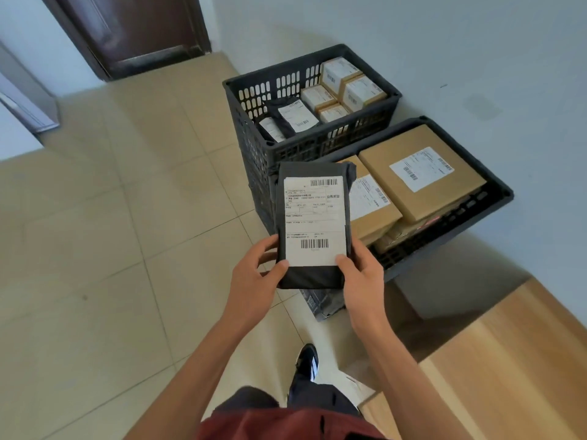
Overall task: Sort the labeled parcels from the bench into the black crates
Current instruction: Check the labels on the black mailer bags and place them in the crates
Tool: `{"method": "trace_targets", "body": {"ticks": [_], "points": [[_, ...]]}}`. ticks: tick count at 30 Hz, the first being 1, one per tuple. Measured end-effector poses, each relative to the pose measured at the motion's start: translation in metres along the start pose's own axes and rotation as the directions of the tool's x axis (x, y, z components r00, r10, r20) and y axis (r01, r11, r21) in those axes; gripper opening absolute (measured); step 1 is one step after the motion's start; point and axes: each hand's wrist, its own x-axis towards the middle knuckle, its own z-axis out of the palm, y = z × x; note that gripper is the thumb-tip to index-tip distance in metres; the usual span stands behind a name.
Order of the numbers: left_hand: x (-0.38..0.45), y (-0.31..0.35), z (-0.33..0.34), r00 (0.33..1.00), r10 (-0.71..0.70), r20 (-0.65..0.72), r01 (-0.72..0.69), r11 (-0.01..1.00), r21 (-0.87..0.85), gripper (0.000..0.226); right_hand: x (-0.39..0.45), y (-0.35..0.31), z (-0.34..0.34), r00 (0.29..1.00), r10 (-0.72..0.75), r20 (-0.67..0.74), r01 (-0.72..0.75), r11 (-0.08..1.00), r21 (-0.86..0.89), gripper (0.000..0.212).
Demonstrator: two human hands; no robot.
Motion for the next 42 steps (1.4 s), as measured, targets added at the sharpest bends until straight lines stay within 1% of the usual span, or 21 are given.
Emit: {"method": "trace_targets", "body": {"ticks": [6, 9, 12, 18, 22, 24, 27, 31, 34, 36, 37, 39, 40, 42], "points": [[0.060, 0.003, -0.012, 0.999, -0.053, 0.004, 0.053, 0.997, -0.050, 0.044, 0.053, -0.014, 0.031, 1.000, 0.000, 0.012, 0.000, 0.997, -0.073, 0.050], [0.095, 0.004, -0.026, 0.997, -0.073, 0.021, 0.074, 0.996, -0.058, 0.044, 0.077, -0.019, 0.055, 1.000, 0.019, 0.015, -0.018, 0.997, -0.073, 0.047], [0.134, 0.008, -0.047, 0.996, -0.084, 0.043, 0.087, 0.993, -0.077, 0.041, 0.104, -0.025, 0.087, 1.000, 0.015, -0.017, -0.016, 0.997, -0.076, 0.045], [0.215, 0.026, -0.097, 0.994, -0.008, 0.106, 0.009, 1.000, -0.012, 0.042, 0.155, -0.042, 0.152, 0.996, -0.041, -0.080, 0.034, 0.996, -0.085, 0.053], [0.257, 0.039, -0.112, 0.980, 0.044, 0.192, -0.047, 0.999, 0.010, 0.049, 0.181, -0.056, 0.179, 0.990, -0.055, -0.127, 0.047, 0.996, -0.071, 0.053], [0.273, 0.045, -0.113, 0.967, 0.069, 0.245, -0.076, 0.997, 0.019, 0.052, 0.191, -0.065, 0.185, 0.984, -0.054, -0.167, 0.044, 0.997, -0.068, 0.049], [0.295, 0.054, -0.109, 0.939, 0.104, 0.327, -0.120, 0.992, 0.029, 0.054, 0.210, -0.076, 0.187, 0.974, -0.062, -0.220, 0.050, 0.997, -0.058, 0.037], [0.336, 0.065, -0.096, 0.905, 0.114, 0.411, -0.133, 0.991, 0.016, 0.054, 0.248, -0.086, 0.187, 0.952, -0.051, -0.302, 0.051, 0.999, -0.007, 0.032], [0.370, 0.072, -0.087, 0.892, 0.123, 0.435, -0.155, 0.987, 0.038, 0.054, 0.281, -0.091, 0.190, 0.938, -0.052, -0.342, 0.052, 0.999, -0.009, 0.032], [0.394, 0.076, -0.082, 0.904, 0.133, 0.406, -0.181, 0.980, 0.082, 0.052, 0.306, -0.094, 0.193, 0.936, -0.050, -0.348, 0.049, 0.999, -0.012, 0.032], [0.406, 0.078, -0.079, 0.912, 0.126, 0.389, -0.178, 0.979, 0.100, 0.050, 0.319, -0.094, 0.194, 0.937, -0.045, -0.345, 0.041, 0.999, -0.018, 0.033], [0.431, 0.079, -0.073, 0.923, 0.075, 0.378, -0.129, 0.984, 0.119, 0.046, 0.345, -0.093, 0.197, 0.943, -0.039, -0.331, 0.027, 0.999, -0.039, 0.033], [0.442, 0.078, -0.070, 0.922, 0.042, 0.385, -0.100, 0.986, 0.130, 0.047, 0.357, -0.092, 0.198, 0.947, -0.037, -0.320, 0.021, 0.998, -0.052, 0.033], [0.462, 0.074, -0.067, 0.914, -0.007, 0.405, -0.050, 0.990, 0.131, 0.056, 0.380, -0.089, 0.200, 0.955, -0.030, -0.295, 0.007, 0.997, -0.081, 0.034]]}}
